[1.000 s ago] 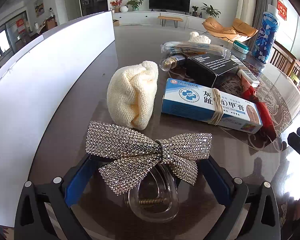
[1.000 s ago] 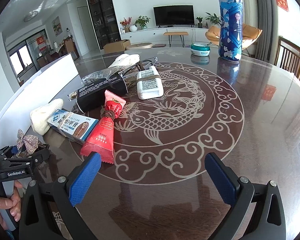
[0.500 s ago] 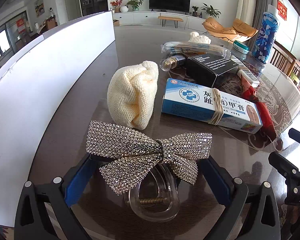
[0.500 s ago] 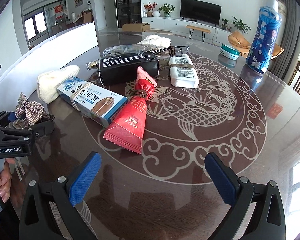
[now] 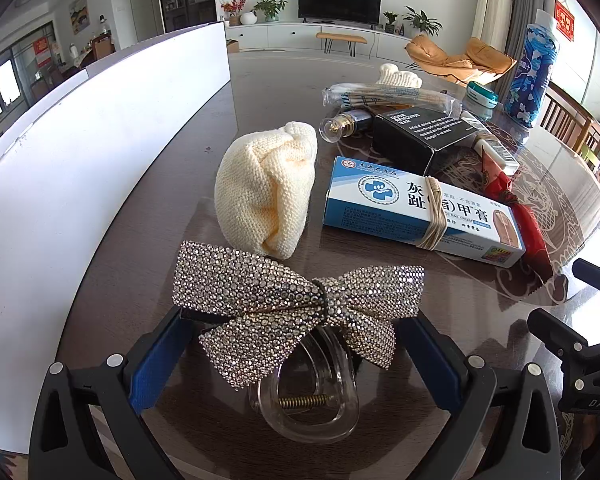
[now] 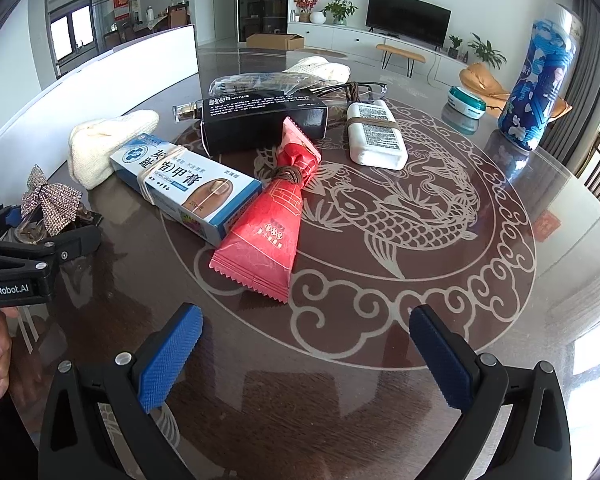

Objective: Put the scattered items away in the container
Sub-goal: 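Close the left gripper on the bow clip while the right tool approaches the red snack packet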

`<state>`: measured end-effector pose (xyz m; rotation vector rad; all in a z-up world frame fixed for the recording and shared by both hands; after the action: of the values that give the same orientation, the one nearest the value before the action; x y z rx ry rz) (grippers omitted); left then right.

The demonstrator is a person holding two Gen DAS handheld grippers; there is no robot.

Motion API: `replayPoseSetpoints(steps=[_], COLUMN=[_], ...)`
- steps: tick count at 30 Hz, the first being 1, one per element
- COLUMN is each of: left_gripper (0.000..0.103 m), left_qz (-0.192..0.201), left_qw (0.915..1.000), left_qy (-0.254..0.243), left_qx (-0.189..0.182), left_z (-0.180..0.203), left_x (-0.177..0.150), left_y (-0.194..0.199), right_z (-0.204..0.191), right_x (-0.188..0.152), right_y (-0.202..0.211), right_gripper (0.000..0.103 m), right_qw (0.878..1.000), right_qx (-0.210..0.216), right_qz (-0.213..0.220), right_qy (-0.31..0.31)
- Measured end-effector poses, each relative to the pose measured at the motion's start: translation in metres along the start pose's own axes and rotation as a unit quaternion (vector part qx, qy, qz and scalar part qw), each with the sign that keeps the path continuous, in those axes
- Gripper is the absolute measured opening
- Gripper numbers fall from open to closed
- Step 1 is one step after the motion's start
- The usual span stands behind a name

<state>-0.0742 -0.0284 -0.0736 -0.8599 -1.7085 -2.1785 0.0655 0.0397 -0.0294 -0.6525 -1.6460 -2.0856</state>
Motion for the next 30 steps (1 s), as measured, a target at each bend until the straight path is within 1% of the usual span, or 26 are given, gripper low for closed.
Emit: replayPoseSetpoints(steps=[4,10,18,23,27,30], left_gripper=[0.103,0.103,0.103,0.103,0.103,0.103], left_qz=[0.0,0.0,0.0,0.0,0.0,0.0], left_qw=[1.0,1.0,1.0,1.0,1.0,1.0], left_qy=[0.0,0.0,0.0,0.0,0.0,0.0], left_qx=[0.0,0.0,0.0,0.0,0.0,0.0], left_z=[0.0,0.0,0.0,0.001,0.001,0.0], left_x=[0.0,0.0,0.0,0.0,0.0,0.0], left_y=[0.0,0.0,0.0,0.0,0.0,0.0], right_z=[-0.002,-0.014,-0.008,-0.008,0.009,0.019], right_x=[0.002,0.009,0.018,0.033,0.035,0.027], right_y=[-0.004,-0.006,-0.015,-0.026,-0.031,-0.027], right_gripper=[0.103,0.103,0.103,0.103,0.103,0.103], right_qw=[1.0,1.0,0.999,1.0,0.998,0.997], right_qx=[0.015,0.016,0.007,0.014,-0.007,-0.018], right_qz=[-0.01,-0.011,-0.015,-0.015,-0.037,-0.033], right_qy=[-0.013,-0.012,-0.027,-0.016,-0.047,-0.062])
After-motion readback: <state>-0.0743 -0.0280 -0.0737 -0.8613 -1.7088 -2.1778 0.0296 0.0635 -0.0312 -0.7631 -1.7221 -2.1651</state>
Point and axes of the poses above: each gripper's, at about its wrist camera, not at the fingertips, and y roughly against the way its jaws point, z to its right, x to its top, the point moved 5 cm from there along -y, roughly the way its jaws point, and after that the axes turned 10 degrees about -x, right-handed, at the moved point
